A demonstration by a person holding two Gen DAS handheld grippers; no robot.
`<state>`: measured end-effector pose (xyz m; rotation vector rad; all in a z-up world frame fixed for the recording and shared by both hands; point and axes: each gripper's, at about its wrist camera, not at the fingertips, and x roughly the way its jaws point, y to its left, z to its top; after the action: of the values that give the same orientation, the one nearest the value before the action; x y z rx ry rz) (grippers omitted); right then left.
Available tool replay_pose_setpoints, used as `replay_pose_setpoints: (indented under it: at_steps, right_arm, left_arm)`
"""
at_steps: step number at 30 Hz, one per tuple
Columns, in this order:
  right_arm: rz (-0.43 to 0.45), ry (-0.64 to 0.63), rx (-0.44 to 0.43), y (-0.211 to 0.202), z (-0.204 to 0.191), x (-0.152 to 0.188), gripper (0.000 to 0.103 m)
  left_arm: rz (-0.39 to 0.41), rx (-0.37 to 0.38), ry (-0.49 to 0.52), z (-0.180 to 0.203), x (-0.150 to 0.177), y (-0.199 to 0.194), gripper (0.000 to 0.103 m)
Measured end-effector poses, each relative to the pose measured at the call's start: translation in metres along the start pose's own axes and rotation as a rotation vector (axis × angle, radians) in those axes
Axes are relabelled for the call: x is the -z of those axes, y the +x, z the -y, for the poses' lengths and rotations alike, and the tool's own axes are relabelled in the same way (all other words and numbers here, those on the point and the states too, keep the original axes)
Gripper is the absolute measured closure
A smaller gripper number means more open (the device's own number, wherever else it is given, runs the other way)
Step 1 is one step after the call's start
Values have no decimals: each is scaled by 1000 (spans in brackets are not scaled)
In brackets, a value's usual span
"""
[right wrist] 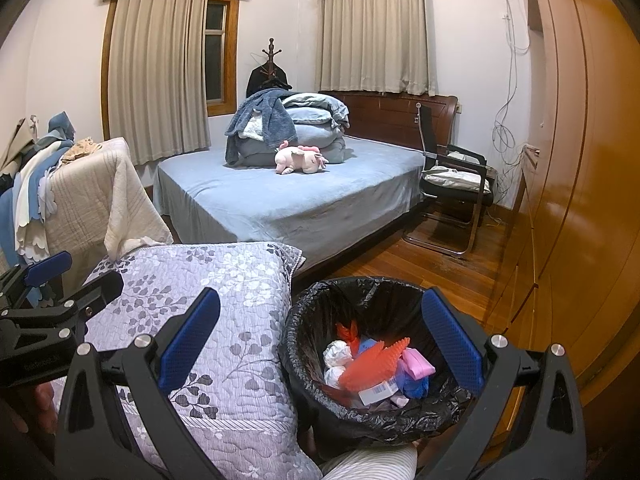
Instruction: Collect trash
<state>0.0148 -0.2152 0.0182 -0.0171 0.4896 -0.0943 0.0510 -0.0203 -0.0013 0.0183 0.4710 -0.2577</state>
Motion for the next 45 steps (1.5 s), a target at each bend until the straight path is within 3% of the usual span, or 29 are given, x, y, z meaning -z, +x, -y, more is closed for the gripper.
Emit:
replay_pose_setpoints:
  at_steps: [45]
  right_arm:
    - [-5,2,-1,2,-5,3,5]
  left_arm:
    - [-18,-3,1,0,5,7,6]
